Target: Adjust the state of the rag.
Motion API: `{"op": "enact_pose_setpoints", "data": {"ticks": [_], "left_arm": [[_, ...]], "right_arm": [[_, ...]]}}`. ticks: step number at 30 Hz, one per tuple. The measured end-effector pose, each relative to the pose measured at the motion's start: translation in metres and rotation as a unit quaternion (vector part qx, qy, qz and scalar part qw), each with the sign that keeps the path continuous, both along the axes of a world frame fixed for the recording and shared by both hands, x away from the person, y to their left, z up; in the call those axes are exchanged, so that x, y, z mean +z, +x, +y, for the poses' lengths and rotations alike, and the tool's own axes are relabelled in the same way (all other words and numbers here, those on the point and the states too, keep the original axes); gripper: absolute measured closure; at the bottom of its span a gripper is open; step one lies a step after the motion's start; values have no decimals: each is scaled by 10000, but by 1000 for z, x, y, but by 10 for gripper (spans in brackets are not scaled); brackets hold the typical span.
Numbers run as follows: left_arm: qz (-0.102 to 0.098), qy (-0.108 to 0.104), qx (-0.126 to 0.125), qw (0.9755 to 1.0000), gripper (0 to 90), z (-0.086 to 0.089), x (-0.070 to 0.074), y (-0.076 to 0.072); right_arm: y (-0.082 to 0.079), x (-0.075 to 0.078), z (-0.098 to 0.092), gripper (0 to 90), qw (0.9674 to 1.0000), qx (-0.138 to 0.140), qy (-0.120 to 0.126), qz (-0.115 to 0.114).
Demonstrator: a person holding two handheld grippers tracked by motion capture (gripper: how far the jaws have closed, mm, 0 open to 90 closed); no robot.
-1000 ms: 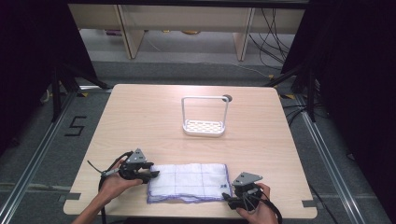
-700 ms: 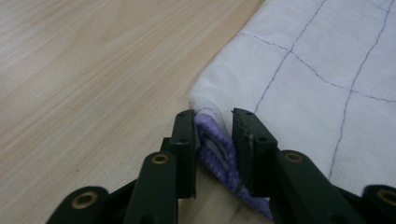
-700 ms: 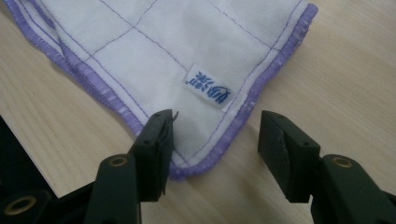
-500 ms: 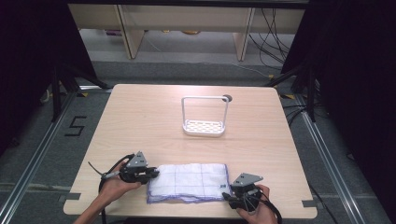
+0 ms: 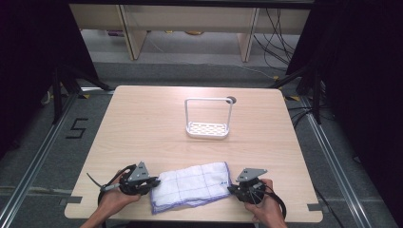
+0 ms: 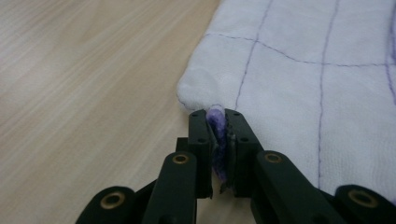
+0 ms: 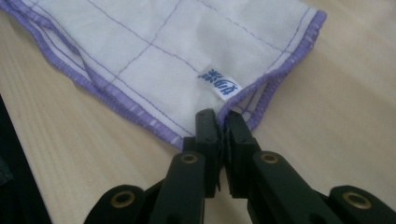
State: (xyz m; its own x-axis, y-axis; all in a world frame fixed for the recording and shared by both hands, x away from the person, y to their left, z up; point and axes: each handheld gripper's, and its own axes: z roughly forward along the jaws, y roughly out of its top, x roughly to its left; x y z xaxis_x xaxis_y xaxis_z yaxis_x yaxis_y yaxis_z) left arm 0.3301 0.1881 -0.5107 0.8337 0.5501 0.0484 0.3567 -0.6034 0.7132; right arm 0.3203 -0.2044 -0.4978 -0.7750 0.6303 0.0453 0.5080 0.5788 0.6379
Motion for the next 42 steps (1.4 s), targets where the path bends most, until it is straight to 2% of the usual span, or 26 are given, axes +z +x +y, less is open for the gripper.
{"op": "enact_pose_setpoints", "data": {"ticks": [1,4,5,6,7,11,13,16,17,18,19,20,22,26,28,29,30,33,34,35,36,37,38,39,41,42], "left_arm": [[20,-44,50,10000,819,0,0,-4],[-15,-57,-32,10000,819,-1,2,-12],[11,-216,-22,9998,819,-5,3,-21],[-45,-231,-39,9997,819,-8,4,-25],[-32,-196,-150,9997,818,-10,5,-28],[-70,-345,-270,9990,816,-19,9,-40],[-21,-448,-281,9986,814,-24,9,-45],[-21,-409,-449,9982,811,-30,10,-50],[34,-528,-434,9977,810,-34,9,-52],[66,-566,-491,9972,809,-36,10,-52],[87,-588,-518,9969,808,-39,10,-53],[66,-558,-576,9968,808,-42,10,-53],[106,-663,-570,9961,807,-50,9,-55],[26,-575,-781,9953,803,-65,10,-55],[93,-680,-755,9948,802,-73,9,-58],[103,-647,-834,9944,802,-76,8,-58],[62,-611,-872,9943,802,-80,8,-58],[111,-628,-858,9943,801,-91,5,-61],[117,-623,-986,9931,801,-93,5,-61],[101,-645,-913,9937,800,-96,5,-62],[60,-704,-935,9931,798,-99,4,-62],[79,-639,-963,9933,795,-100,5,-62],[160,-780,-939,9924,790,-103,3,-62],[152,-720,-957,9927,778,-104,3,-62],[234,-812,-974,9917,730,-106,3,-64],[367,-889,-979,9905,697,-106,3,-65]], "right_arm": [[4,1,-1,862,10000,50,11,72],[20,0,-5,862,10000,18,70,54],[25,1,-6,863,9999,12,57,116],[29,2,-7,863,9998,-30,96,159],[34,3,-8,863,10000,50,-4,77],[50,10,-6,864,9997,122,-200,-15],[58,13,-4,864,9998,99,-196,4],[72,17,-3,864,9995,141,-266,22],[76,17,-1,864,9996,92,-255,11],[80,17,-1,864,9995,172,-257,-67],[83,17,2,864,9996,69,-265,13],[88,17,3,863,9993,192,-319,32],[95,18,5,863,9993,181,-341,23],[110,19,8,863,9994,158,-312,4],[117,19,11,863,9990,161,-410,-2],[121,19,13,863,9988,233,-433,-34],[124,19,15,863,9986,155,-509,-60],[133,20,21,862,9981,256,-552,-90],[136,20,24,861,9980,285,-553,-108],[138,21,26,861,9976,316,-612,-116],[140,20,30,861,9979,253,-582,-128],[142,20,33,861,9979,302,-563,-117],[144,19,35,860,9978,331,-562,-111],[145,20,37,859,9975,366,-590,-106],[148,17,41,849,9976,369,-566,-121],[147,16,43,834,9981,219,-573,1]]}}
